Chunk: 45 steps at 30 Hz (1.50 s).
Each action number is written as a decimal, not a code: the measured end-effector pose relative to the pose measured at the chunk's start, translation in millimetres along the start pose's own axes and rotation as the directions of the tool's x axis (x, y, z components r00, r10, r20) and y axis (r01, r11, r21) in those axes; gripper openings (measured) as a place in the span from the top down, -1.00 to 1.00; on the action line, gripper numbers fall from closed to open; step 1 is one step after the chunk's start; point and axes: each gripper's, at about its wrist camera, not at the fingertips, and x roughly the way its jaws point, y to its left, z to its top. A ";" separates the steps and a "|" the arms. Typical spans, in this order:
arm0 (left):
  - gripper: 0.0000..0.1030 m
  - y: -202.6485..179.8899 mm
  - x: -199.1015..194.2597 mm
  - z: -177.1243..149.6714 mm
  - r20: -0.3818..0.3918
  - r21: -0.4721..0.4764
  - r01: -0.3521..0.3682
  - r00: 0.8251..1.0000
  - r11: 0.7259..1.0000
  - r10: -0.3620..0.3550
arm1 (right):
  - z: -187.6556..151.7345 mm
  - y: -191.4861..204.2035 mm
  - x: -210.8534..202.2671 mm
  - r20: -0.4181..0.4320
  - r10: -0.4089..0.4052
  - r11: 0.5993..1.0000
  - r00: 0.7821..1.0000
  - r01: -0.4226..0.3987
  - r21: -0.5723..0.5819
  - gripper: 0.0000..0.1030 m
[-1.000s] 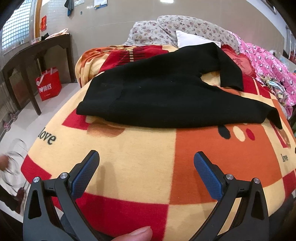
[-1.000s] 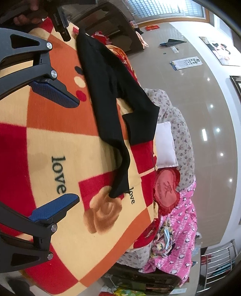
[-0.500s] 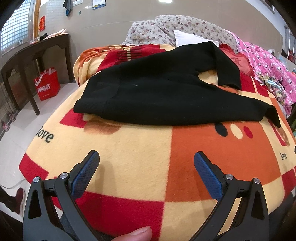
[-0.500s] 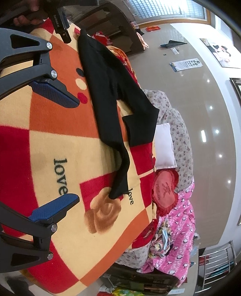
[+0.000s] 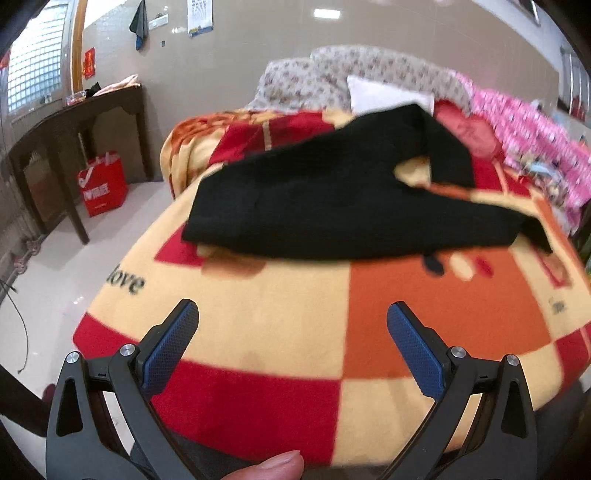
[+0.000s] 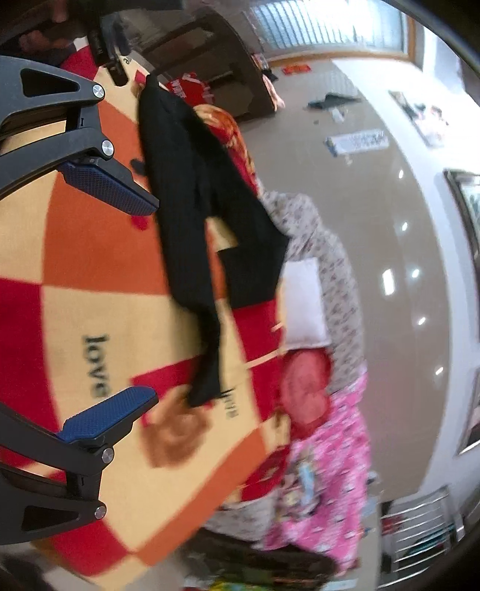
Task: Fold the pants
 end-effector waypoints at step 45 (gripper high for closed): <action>-0.99 4.5 60.6 4.6 -0.206 -0.035 0.000 0.979 0.999 -0.007 | -9.7 9.4 82.6 -0.174 0.208 0.978 0.963 -0.206 0.030 -0.74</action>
